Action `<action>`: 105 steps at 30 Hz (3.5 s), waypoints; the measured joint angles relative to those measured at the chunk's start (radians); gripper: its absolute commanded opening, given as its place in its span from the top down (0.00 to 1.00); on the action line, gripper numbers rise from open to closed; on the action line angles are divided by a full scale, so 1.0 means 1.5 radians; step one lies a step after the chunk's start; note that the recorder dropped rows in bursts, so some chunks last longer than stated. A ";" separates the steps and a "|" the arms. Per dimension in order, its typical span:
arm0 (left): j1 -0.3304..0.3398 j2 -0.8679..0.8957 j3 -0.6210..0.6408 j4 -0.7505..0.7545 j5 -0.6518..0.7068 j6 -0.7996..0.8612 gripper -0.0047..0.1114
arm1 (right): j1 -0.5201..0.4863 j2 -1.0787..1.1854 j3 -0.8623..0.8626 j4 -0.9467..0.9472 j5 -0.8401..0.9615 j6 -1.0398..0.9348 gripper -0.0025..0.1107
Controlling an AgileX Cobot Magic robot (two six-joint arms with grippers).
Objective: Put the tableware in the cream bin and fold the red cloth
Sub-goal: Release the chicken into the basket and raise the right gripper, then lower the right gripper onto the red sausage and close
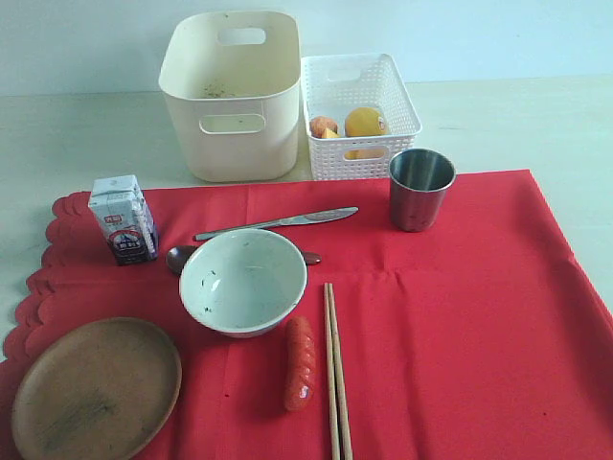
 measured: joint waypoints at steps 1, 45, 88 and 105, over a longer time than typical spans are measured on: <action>0.000 0.000 0.000 0.000 0.000 0.000 0.96 | 0.000 -0.007 0.000 0.000 0.000 0.000 0.36; 0.000 0.000 0.000 0.000 0.000 0.000 0.96 | 0.309 -0.269 0.592 0.037 -0.090 0.006 0.36; 0.000 0.000 0.000 0.000 0.000 0.000 0.96 | 0.395 0.154 0.477 -0.114 -0.240 0.213 0.36; 0.000 0.000 0.000 0.000 0.000 0.000 0.96 | 0.396 0.205 0.471 -0.114 -0.251 0.216 0.38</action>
